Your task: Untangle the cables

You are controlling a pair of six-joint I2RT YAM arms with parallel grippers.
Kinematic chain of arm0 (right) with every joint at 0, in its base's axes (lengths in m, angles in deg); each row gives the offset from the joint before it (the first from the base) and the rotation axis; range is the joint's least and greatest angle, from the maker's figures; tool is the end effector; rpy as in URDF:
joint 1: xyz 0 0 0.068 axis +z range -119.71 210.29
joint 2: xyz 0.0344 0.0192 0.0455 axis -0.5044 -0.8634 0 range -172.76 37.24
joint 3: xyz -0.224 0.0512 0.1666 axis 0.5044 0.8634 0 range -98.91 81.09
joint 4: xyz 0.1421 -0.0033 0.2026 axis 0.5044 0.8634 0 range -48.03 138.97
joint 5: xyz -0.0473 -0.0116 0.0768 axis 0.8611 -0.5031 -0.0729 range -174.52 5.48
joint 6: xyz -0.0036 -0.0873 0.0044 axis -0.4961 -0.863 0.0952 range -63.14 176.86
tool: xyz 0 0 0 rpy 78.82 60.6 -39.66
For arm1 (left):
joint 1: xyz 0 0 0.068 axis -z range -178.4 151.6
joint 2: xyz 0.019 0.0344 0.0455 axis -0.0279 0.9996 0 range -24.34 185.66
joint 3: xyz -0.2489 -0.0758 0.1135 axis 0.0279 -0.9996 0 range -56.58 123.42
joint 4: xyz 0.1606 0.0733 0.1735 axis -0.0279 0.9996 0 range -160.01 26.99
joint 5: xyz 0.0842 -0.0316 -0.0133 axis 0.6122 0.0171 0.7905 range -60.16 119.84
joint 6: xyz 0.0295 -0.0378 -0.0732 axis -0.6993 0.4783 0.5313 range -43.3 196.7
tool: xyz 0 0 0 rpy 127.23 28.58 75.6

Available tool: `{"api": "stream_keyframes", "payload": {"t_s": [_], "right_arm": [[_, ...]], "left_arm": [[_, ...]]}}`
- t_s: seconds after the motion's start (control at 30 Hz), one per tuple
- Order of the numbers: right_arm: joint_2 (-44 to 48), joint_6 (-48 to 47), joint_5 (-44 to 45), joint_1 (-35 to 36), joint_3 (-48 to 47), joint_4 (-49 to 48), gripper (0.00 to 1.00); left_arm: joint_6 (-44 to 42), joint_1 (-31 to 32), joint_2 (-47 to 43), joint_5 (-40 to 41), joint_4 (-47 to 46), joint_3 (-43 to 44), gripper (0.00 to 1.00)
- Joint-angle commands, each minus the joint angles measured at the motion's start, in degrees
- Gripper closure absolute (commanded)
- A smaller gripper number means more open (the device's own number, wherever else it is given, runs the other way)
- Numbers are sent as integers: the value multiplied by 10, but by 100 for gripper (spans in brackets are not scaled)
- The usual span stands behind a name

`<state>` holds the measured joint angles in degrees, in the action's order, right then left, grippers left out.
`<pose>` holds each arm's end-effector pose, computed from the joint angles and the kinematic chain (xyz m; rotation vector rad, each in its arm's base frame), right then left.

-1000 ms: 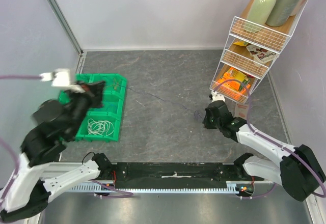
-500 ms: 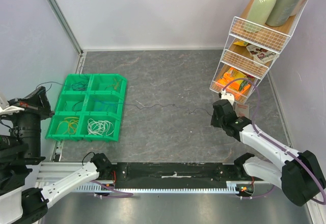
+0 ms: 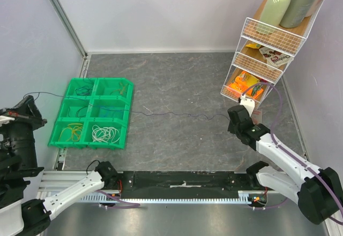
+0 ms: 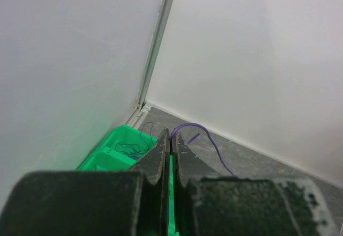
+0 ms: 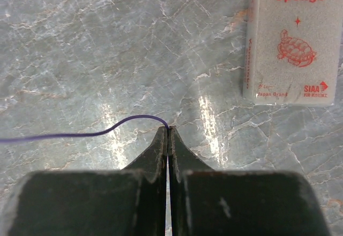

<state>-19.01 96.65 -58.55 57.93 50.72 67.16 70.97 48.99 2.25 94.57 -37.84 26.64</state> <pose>0.1844 0.0583 0.1841 0.4367 2.3044 0.0101 0.0161 0.0860 0.5063 -0.4302 1.3251 0.0396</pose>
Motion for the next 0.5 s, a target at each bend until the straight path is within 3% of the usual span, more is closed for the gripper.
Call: {"api": "stream_keyframes", "payload": {"t_s": [0.0, 0.1, 0.2, 0.37, 0.47], "right_arm": [[20, -24, -27, -3, -13, -37, 100], [5, -97, -149, -3, -16, -90, 100], [-14, -111, -196, -3, -33, -95, 100], [-9, -148, -258, -2, -49, -113, 100], [-23, -162, -379, 7, -58, -144, 100]], "left_arm": [[25, 3, -32, -19, -4, -15, 98], [113, 3, -7, -147, 49, -48, 98], [178, 2, 72, -255, 71, -89, 98], [244, 2, 181, -303, 80, -141, 98], [242, 2, 224, -479, 7, -190, 98]]}}
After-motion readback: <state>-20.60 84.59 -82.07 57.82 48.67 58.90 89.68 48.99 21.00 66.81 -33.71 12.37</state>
